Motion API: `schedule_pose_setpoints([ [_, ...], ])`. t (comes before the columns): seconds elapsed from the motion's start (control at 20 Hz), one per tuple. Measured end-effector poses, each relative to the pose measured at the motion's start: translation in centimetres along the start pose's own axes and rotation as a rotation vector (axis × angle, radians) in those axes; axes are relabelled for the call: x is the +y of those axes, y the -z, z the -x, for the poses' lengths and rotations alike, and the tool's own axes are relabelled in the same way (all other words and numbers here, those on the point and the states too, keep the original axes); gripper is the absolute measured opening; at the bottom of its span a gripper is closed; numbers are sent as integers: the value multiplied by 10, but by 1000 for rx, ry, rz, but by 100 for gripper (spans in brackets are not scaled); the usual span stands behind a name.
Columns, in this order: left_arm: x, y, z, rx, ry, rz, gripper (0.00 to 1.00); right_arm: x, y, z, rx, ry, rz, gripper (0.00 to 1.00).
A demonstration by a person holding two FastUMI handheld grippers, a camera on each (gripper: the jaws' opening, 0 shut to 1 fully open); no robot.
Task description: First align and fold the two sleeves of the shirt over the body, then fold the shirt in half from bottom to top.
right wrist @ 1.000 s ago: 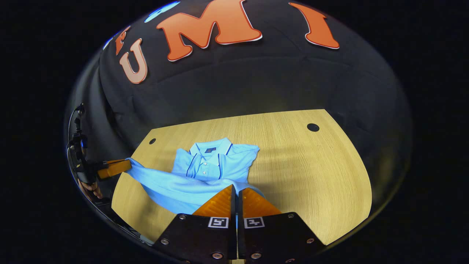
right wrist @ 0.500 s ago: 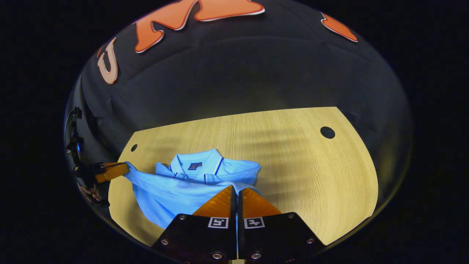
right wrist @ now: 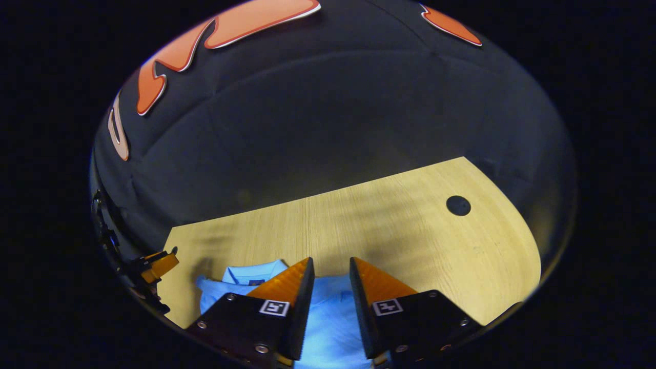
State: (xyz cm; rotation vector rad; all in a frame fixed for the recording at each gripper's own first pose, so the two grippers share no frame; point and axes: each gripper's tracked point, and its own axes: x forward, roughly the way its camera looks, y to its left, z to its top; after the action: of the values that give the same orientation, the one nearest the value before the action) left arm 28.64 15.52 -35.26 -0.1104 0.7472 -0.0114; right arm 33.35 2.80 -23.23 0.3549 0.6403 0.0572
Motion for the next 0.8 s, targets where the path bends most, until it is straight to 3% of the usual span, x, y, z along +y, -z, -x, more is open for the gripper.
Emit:
schedule_pose_setpoints([
  [0.1, -5, -6, 8, -5, 2, 11, 88, -4, -1, 9, -10, 7, 42, 59],
  [0.15, -6, -7, 13, -9, 5, 14, 94, -4, -2, 16, -24, 7, 61, 60],
  [0.2, -7, -12, 20, -23, 2, 14, 96, -3, -5, 24, -40, 8, 78, 73],
  [0.3, -11, -23, 37, -59, -4, 0, 99, 2, -9, 41, -74, -1, 114, 84],
  [0.35, -15, -28, 49, -76, -3, -9, 99, 5, -10, 51, -87, -11, 132, 82],
  [0.4, -20, -32, 61, -96, 3, -13, 98, 9, -11, 61, -99, -18, 148, 89],
  [0.6, -34, -49, 117, -185, 2, -18, 99, 20, -14, 108, -171, -46, 193, 95],
  [0.8, -52, -55, 180, -265, -7, -47, 98, 28, -11, 163, -241, -70, 220, 95],
])
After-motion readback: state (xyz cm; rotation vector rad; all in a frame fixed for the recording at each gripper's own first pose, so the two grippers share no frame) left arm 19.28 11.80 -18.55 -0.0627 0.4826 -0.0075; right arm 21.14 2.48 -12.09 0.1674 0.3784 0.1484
